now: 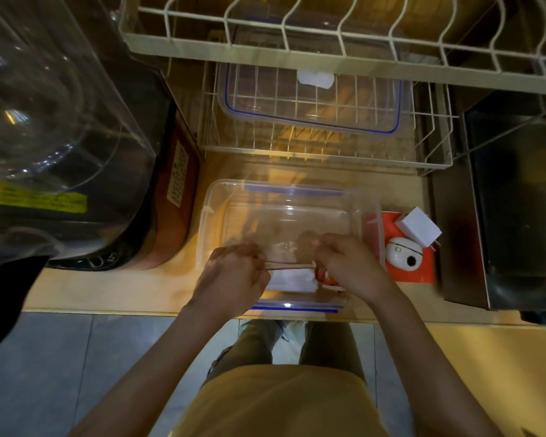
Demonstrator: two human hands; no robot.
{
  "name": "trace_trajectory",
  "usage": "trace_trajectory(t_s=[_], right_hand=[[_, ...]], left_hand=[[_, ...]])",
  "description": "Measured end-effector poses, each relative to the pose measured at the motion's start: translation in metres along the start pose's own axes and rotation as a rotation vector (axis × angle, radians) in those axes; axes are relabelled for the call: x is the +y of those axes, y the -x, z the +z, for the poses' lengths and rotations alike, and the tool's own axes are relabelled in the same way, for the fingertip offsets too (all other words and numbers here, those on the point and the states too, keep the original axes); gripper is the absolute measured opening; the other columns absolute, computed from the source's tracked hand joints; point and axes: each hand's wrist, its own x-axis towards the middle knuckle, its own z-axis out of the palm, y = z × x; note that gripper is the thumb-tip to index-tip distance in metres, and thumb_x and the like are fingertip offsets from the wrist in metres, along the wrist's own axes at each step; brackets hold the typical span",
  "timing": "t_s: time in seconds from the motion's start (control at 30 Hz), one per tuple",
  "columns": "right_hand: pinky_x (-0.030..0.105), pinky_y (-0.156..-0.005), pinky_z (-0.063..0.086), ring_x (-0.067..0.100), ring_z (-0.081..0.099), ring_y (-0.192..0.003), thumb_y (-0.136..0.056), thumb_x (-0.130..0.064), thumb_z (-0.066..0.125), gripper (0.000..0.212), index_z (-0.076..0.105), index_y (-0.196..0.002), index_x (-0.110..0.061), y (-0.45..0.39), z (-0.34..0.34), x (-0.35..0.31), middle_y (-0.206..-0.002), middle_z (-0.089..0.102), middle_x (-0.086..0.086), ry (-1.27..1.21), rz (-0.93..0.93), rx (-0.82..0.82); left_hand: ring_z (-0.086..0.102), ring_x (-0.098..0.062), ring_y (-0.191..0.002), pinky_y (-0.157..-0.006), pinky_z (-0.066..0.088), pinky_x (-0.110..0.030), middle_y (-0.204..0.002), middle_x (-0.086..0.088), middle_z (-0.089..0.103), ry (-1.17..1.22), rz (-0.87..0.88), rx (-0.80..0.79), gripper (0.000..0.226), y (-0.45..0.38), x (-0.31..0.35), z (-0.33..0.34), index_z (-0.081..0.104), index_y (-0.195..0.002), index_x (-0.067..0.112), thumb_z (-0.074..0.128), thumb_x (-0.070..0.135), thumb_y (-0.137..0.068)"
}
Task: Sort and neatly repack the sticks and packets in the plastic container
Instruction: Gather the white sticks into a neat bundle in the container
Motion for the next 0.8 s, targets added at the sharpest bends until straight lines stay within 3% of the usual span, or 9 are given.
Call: trace_trajectory(t_s=[0.07,0.13,0.2,0.43,0.63,0.8], right_hand=[[0.011,-0.068,0.045,0.009,0.058,-0.084,-0.094,-0.014,0.049,0.022,0.067,-0.107,-0.015,-0.004,0.005,0.002,-0.093,0.063,-0.006,0.119,-0.133,0.021],[0.028,-0.081,0.049,0.017,0.06,-0.095,-0.091,-0.009,0.053,0.021,0.066,-0.106,-0.011,-0.015,0.014,0.011,-0.101,0.066,0.002,0.3,-0.259,-0.025],[0.036,-0.089,0.047,0.022,0.057,-0.103,-0.089,-0.012,0.054,0.023,0.065,-0.11,-0.012,-0.027,0.023,0.018,-0.109,0.065,0.006,0.435,-0.315,-0.068],[0.034,-0.086,0.049,0.025,0.06,-0.094,-0.09,-0.013,0.05,0.024,0.066,-0.108,-0.012,-0.039,0.038,0.025,-0.103,0.067,0.008,0.583,-0.402,0.008],[0.035,-0.092,0.045,0.026,0.053,-0.107,-0.092,-0.013,0.047,0.031,0.06,-0.12,-0.012,-0.039,0.037,0.022,-0.113,0.06,0.01,0.592,-0.373,0.046],[0.035,-0.093,0.044,0.028,0.051,-0.111,-0.09,-0.011,0.048,0.033,0.061,-0.12,-0.014,-0.038,0.038,0.018,-0.115,0.06,0.011,0.616,-0.362,0.075]], left_hand=[[0.058,-0.014,-0.103,-0.102,0.036,-0.03,-0.116,0.005,0.066,0.006,-0.01,0.006,0.03,0.001,0.002,-0.001,0.069,-0.101,0.019,0.042,0.027,-0.091],[0.057,-0.016,-0.106,-0.101,0.039,-0.03,-0.118,0.004,0.065,0.023,-0.029,0.003,0.03,0.001,0.003,-0.001,0.066,-0.107,0.02,0.042,0.028,-0.091],[0.055,-0.018,-0.112,-0.101,0.04,-0.031,-0.125,0.002,0.063,0.039,-0.037,0.004,0.033,0.001,0.003,-0.001,0.06,-0.118,0.022,0.042,0.03,-0.091],[0.04,-0.019,-0.129,-0.11,0.029,-0.031,-0.141,0.001,0.047,-0.023,-0.049,-0.003,0.039,0.001,0.006,-0.004,0.051,-0.127,0.02,0.042,0.033,-0.092],[0.03,-0.018,-0.138,-0.118,0.014,-0.032,-0.149,-0.001,0.037,-0.031,-0.044,-0.014,0.054,-0.001,0.004,-0.001,0.037,-0.139,0.017,0.033,0.038,-0.089],[0.031,-0.016,-0.138,-0.118,0.009,-0.03,-0.147,-0.003,0.041,-0.018,-0.038,-0.026,0.058,-0.002,0.003,0.0,0.043,-0.135,0.015,0.027,0.04,-0.085]])
